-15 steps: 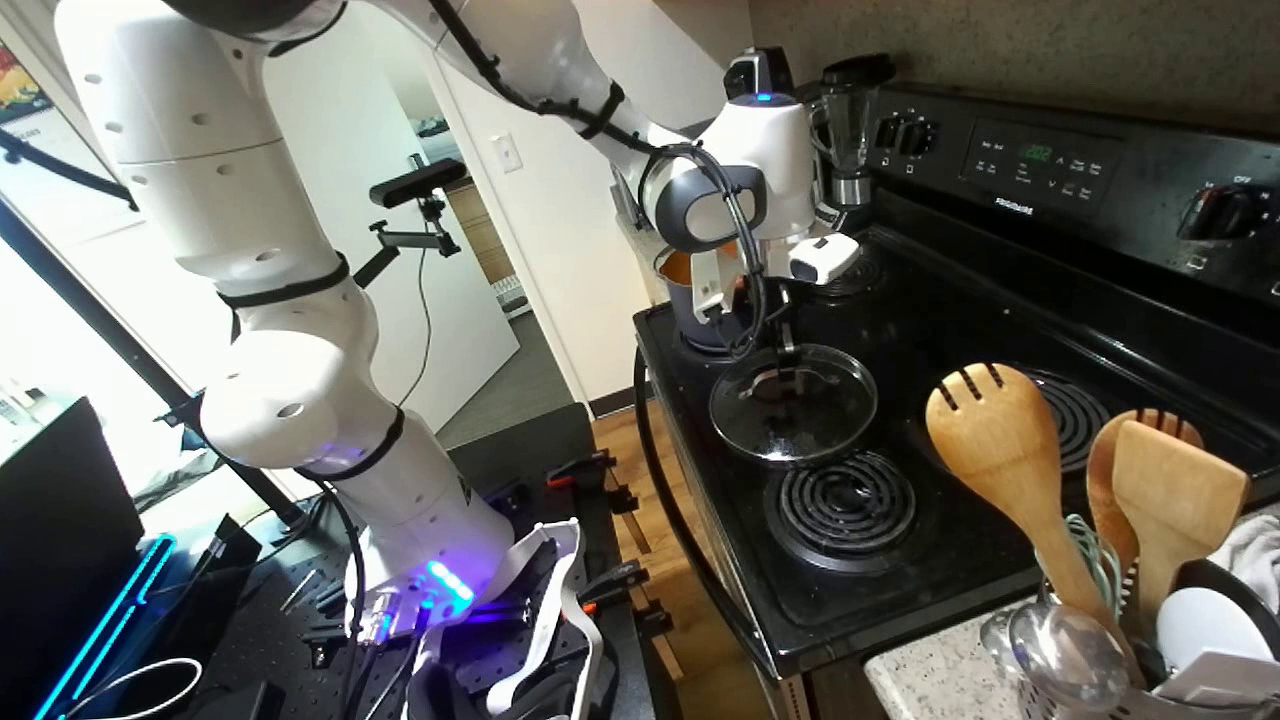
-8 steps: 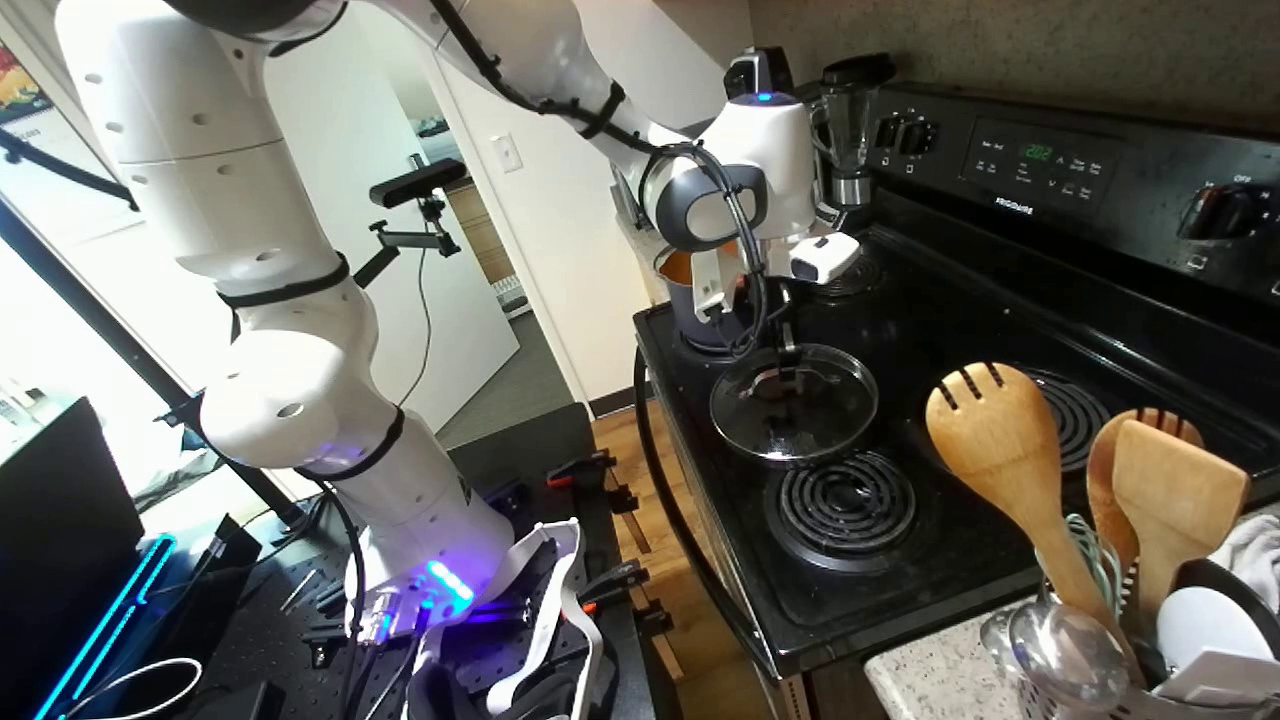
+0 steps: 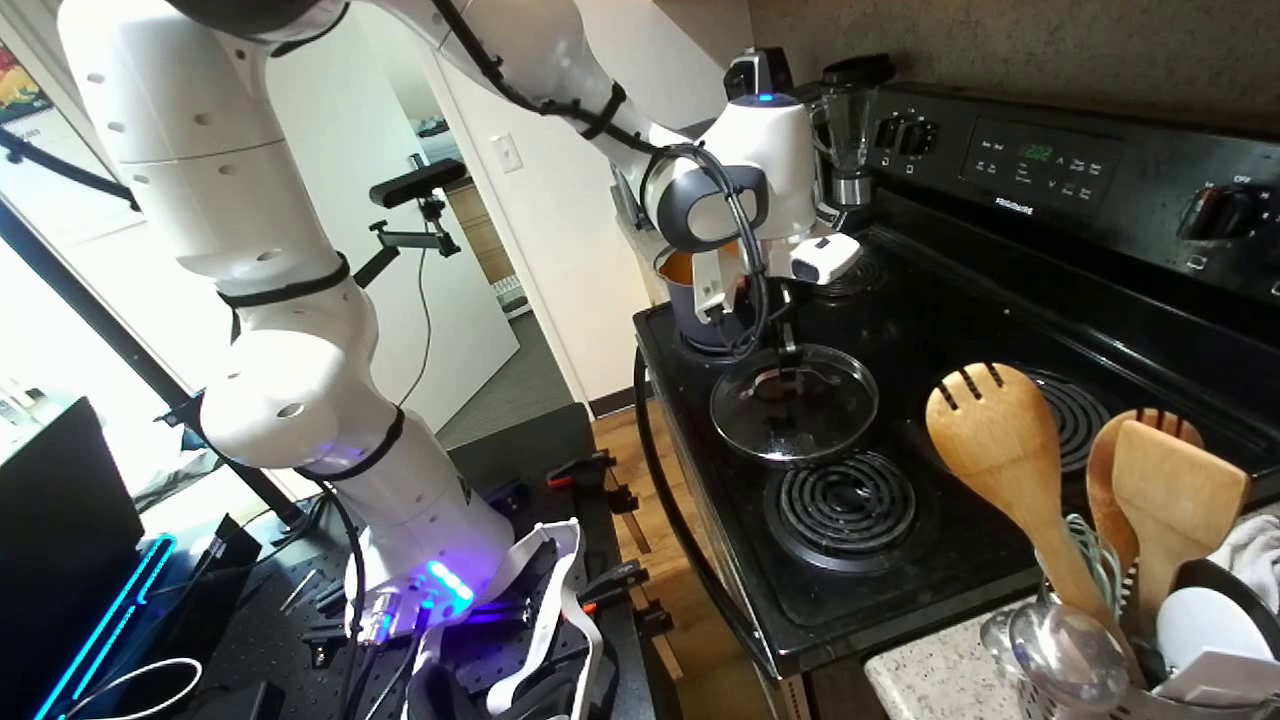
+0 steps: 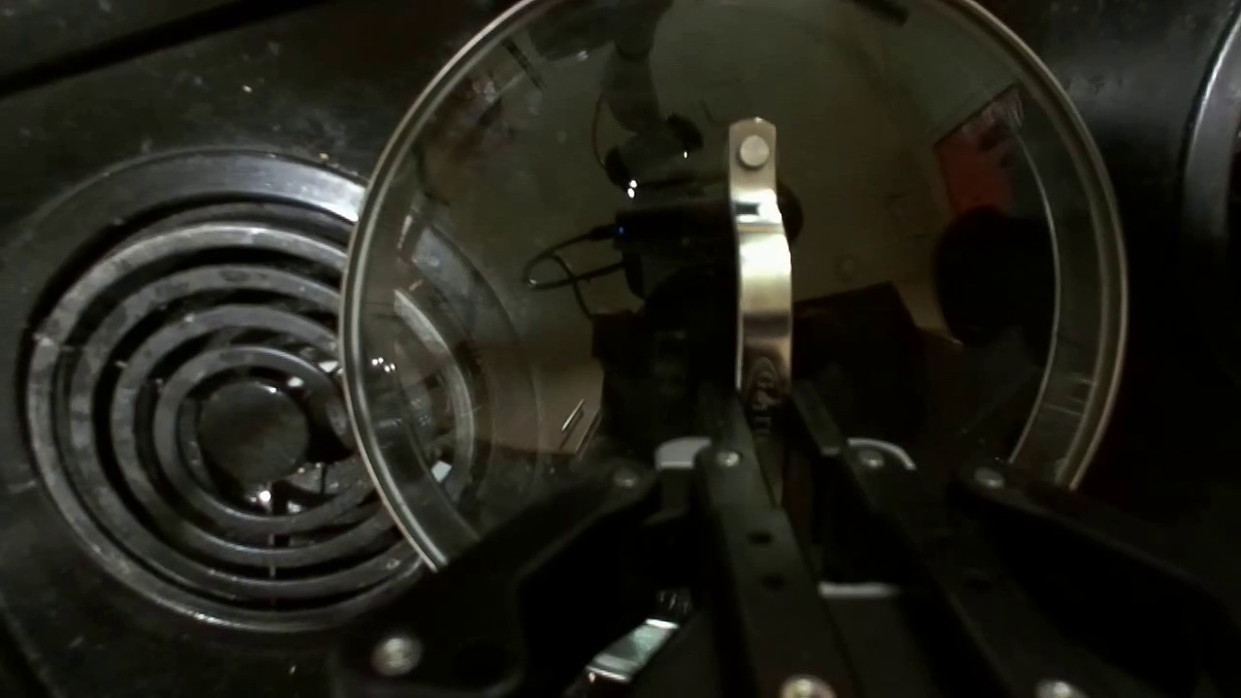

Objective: Uncover the pot and put the lid on the stovetop

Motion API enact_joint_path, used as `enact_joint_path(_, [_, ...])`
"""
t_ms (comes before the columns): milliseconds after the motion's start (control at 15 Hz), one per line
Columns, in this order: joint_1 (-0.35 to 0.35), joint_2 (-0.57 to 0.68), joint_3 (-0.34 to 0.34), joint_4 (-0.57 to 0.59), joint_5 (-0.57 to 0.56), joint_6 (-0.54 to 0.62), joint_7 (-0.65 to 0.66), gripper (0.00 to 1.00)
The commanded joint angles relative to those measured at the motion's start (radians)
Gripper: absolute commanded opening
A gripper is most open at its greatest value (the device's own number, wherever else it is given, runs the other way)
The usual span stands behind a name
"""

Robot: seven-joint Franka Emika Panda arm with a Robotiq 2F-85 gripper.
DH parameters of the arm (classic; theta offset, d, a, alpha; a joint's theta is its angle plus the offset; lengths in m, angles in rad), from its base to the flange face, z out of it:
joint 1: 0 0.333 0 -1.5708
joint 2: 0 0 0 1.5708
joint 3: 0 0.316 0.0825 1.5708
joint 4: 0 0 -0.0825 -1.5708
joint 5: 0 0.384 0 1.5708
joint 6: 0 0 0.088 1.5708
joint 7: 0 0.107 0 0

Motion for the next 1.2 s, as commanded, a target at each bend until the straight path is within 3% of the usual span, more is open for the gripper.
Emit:
enact_joint_path(0, [0.013,0.010,-0.009,0.026,-0.016,-0.012,0.020,0.04])
enact_joint_path(1000, [0.041,0.064,-0.012,0.073,-0.044,-0.018,0.029,0.04])
enact_joint_path(1067, [0.040,0.064,-0.012,0.074,-0.043,-0.019,0.029,0.19])
enact_joint_path(1133, [0.039,0.064,-0.011,0.076,-0.040,-0.022,0.026,0.41])
